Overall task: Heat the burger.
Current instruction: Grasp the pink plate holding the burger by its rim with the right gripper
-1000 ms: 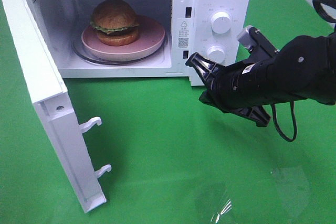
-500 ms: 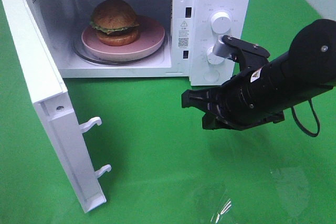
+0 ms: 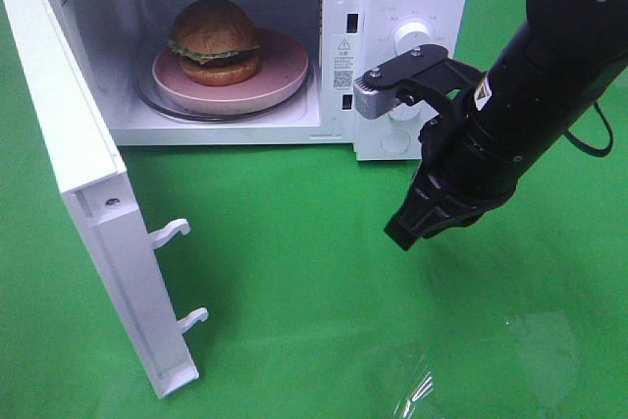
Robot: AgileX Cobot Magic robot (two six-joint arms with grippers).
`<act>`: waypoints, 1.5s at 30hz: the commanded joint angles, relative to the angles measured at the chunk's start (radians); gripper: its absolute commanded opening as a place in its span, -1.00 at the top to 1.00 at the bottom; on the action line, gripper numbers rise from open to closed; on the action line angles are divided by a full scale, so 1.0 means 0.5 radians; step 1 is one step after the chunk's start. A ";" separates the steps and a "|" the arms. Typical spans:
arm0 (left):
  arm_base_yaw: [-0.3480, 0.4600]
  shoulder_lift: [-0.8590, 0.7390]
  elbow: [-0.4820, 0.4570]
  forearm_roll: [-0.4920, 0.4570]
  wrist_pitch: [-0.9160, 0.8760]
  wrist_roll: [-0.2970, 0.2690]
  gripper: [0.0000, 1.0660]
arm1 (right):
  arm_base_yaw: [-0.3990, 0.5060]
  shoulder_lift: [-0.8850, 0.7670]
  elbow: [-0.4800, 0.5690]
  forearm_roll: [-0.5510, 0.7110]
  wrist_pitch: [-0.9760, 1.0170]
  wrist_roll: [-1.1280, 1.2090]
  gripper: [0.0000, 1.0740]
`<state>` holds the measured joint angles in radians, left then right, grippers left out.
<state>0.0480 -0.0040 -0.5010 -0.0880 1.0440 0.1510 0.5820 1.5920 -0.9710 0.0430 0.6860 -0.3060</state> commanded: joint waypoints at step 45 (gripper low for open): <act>0.002 -0.036 0.004 -0.008 -0.002 -0.018 -0.83 | 0.178 0.256 -0.362 -0.774 -0.602 -1.582 -0.76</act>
<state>0.0480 -0.0040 -0.5010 -0.0880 1.0440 0.1510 0.6680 1.7150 -1.1430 -0.3320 0.3890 -1.1130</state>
